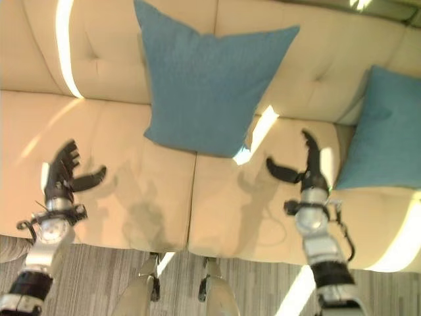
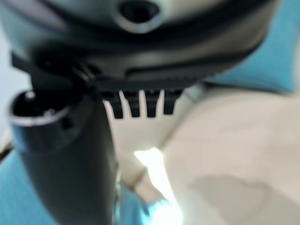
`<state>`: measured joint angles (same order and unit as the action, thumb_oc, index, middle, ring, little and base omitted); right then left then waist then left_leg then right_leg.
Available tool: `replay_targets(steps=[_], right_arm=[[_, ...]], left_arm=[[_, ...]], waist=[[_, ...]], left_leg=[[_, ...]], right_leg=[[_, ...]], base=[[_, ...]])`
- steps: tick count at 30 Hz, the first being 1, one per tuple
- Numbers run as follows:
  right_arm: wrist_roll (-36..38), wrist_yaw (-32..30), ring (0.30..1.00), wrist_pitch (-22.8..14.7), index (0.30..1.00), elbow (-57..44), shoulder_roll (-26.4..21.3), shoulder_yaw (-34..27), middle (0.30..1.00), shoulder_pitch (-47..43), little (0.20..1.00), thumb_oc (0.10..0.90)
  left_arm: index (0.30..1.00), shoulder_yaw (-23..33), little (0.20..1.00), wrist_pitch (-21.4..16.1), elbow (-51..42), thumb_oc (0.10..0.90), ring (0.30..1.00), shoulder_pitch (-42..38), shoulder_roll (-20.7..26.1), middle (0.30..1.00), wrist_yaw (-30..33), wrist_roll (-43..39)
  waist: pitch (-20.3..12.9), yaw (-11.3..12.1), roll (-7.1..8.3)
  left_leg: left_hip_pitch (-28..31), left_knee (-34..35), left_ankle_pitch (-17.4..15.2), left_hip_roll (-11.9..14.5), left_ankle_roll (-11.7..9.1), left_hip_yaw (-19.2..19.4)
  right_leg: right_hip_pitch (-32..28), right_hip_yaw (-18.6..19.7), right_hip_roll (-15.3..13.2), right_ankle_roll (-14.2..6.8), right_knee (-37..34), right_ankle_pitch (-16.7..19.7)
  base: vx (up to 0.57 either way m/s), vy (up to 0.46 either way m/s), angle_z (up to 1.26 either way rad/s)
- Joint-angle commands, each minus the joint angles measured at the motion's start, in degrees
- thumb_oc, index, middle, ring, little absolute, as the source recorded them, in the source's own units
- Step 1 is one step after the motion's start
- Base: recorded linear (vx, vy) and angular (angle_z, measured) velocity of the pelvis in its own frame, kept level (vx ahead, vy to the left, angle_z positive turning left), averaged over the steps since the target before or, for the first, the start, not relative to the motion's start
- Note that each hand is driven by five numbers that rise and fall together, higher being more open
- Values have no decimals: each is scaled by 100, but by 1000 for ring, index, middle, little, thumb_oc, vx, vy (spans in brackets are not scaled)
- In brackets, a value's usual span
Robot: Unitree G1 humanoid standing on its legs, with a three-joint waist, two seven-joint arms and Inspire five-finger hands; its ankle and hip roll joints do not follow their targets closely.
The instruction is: Pick up all the scattered cushions and arrange them neatly on the sofa.
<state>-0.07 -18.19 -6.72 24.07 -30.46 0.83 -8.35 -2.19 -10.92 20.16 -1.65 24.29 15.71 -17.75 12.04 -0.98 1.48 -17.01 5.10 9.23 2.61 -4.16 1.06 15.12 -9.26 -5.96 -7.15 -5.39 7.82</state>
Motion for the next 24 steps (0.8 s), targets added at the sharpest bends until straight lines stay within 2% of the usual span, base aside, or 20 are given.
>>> replay_targets(steps=[1, 4, 6, 10, 13, 21, 24], right_arm=[[-285, 69, 900, -310, 900, -22, -237, -102, 900, 169, 900, 800], [-368, 243, 900, -269, 900, 380, 62, -30, 900, 570, 900, 800], [-368, 242, 900, -272, 900, 381, 61, -29, 900, 575, 900, 800], [-253, 368, 900, -237, 900, 1272, 509, 52, 900, 906, 900, 800], [-212, 415, 900, -222, 900, 1557, 630, 111, 900, 989, 900, 800], [-25, 531, 900, -241, 900, 2644, 934, 440, 900, 1066, 900, 800], [94, 560, 900, -233, 900, 2945, 1015, 496, 900, 1048, 900, 800]], left_arm=[[900, 187, 900, -273, 311, 800, 900, 15, 153, 900, -198, 307], [900, 98, 900, -62, 1080, 800, 900, 465, -91, 900, -390, 564], [900, 96, 900, -67, 1085, 800, 900, 467, -92, 900, -390, 564], [900, 144, 900, 154, 2380, 800, 900, 754, -485, 900, -533, 616], [900, 191, 900, 187, 2781, 800, 900, 795, -586, 900, -512, 589], [900, -41, 900, 305, 4004, 800, 900, 646, -576, 900, -528, 1199], [900, -180, 900, 344, 4169, 800, 900, 570, -550, 900, -505, 1404]], waist=[[-949, 87, 137], [-990, 81, 83], [-974, 83, 82], [-1031, 92, 66], [-1038, 105, 72], [-901, 117, 62], [-833, 117, 45]], left_leg=[[199, -10, -583, 10, -132, 76], [609, -10, -637, 50, -120, 140], [633, -10, -642, 52, -121, 142], [1097, -10, -720, 80, -97, 199], [1259, -10, -751, 91, -98, 197], [1539, -10, -702, 221, -156, 43], [1518, -34, -641, 268, -185, -5]], right_leg=[[-1, -99, -7, -197, 39, -464], [-412, -149, 5, -179, 39, -550], [-435, -147, 6, -179, 39, -554], [-959, -211, 44, -140, 39, -685], [-1143, -229, 73, -118, 39, -740], [-1569, -295, 242, 12, 39, -958], [-1605, -337, 292, 74, 39, -1024]], base=[[20, -15, -4], [1, 0, 1], [3, 2, 2], [-3, -14, 2], [5, -32, 6], [-11, -68, 6], [-62, -58, 15]])
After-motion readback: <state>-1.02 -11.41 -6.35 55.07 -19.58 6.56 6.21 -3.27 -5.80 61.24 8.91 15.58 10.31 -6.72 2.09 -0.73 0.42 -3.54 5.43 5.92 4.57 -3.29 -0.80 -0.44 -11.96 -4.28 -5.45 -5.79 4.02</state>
